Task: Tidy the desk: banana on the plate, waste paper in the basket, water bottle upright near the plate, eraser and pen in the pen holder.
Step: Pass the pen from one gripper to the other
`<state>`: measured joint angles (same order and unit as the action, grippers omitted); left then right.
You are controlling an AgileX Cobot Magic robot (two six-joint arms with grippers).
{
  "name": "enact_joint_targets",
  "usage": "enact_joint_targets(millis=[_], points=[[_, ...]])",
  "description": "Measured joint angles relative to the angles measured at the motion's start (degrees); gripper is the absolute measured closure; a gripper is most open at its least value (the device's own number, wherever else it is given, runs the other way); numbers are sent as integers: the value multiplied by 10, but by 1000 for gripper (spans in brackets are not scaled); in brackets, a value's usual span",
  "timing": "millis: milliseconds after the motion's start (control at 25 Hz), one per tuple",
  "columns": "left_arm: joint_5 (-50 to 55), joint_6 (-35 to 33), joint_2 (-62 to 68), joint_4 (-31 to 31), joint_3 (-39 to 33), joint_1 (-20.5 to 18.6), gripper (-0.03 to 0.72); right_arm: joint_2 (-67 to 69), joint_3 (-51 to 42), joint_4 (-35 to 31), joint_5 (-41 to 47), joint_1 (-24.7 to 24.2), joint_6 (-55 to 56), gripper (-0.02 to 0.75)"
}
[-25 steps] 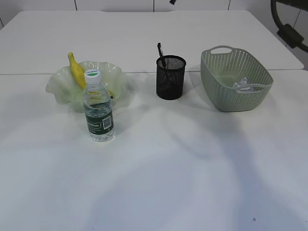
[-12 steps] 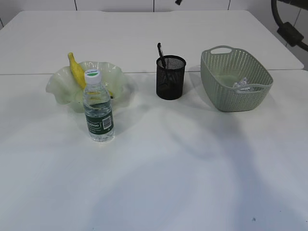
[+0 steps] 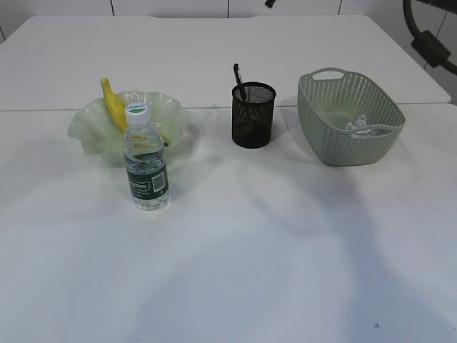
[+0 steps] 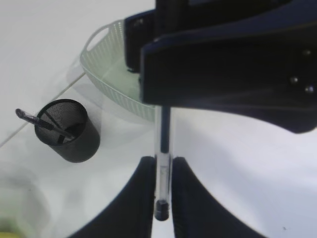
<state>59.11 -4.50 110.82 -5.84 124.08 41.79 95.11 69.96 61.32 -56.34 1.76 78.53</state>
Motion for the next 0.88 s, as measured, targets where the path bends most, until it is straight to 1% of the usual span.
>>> enact_joint_targets(millis=[680, 760, 880], points=[[-9, 0, 0, -6, 0, 0, 649, 0, 0, -7, -2, 0, 0, 520], [-10, 0, 0, -6, 0, 0, 649, 0, 0, -7, -3, 0, 0, 539], [-10, 0, 0, -6, 0, 0, 649, 0, 0, -7, -10, 0, 0, 600]])
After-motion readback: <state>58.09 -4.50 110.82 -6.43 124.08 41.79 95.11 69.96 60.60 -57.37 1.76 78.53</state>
